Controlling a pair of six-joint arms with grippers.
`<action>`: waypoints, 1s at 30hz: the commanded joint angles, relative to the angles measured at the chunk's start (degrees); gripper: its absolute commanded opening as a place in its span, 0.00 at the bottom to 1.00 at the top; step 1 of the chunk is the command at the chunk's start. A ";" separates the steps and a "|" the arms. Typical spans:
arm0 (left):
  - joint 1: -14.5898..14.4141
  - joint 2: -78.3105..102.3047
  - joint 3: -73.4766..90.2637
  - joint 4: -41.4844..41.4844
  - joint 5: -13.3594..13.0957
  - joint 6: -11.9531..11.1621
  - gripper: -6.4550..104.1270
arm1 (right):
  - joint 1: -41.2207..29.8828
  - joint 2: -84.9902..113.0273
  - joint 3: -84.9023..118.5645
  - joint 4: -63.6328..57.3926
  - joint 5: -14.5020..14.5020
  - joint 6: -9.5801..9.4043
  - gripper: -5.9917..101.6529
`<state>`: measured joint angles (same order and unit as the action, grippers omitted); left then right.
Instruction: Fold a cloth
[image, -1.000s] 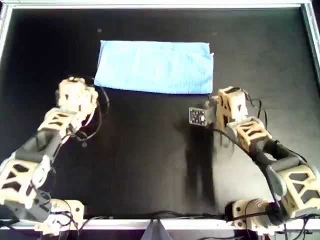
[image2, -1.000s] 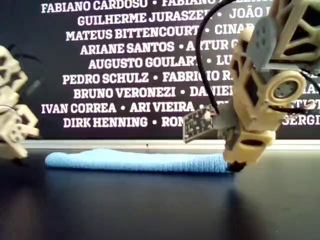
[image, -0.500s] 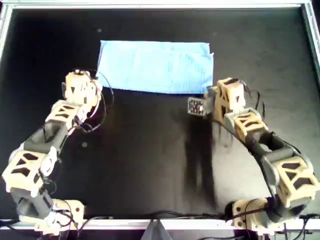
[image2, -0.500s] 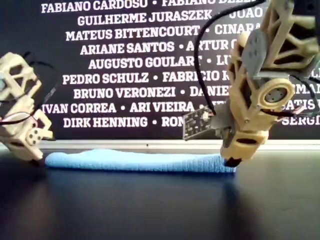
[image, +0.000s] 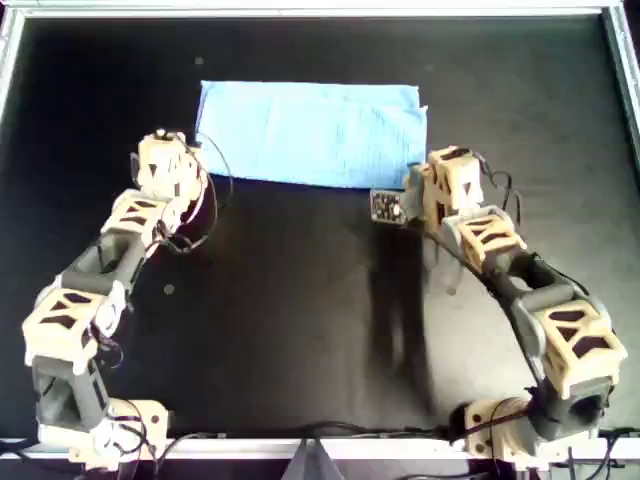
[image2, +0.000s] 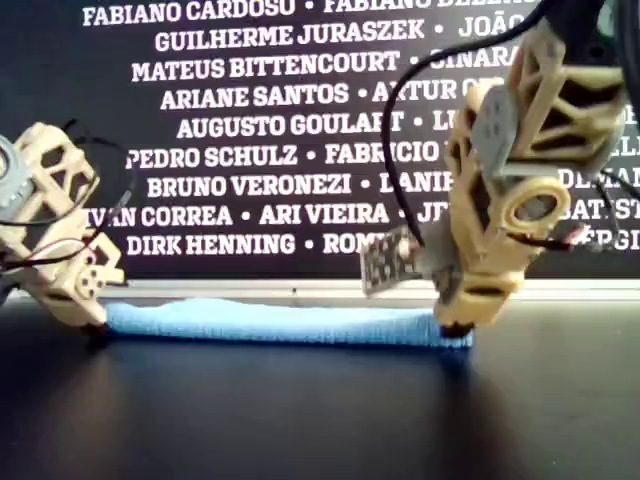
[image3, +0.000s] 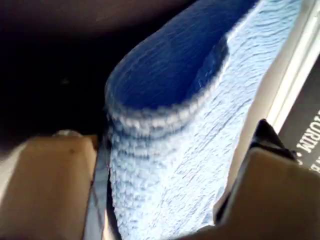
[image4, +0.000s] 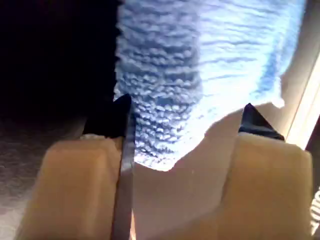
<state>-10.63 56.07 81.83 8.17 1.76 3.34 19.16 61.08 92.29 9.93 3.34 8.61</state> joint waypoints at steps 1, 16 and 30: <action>-1.14 0.44 -2.72 -0.79 -0.26 0.18 0.93 | 0.35 2.20 -1.93 -1.41 0.35 -1.32 0.85; -1.23 -2.11 -2.90 -0.70 -0.35 0.18 0.93 | -0.18 -1.23 -9.76 6.50 0.26 -0.44 0.84; -1.41 -2.11 -2.72 0.26 -0.35 0.18 0.86 | 0.00 -3.78 -14.59 11.95 -0.70 -0.35 0.73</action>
<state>-10.81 53.61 80.16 7.73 1.41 3.78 18.98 55.63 81.30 21.53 3.16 8.00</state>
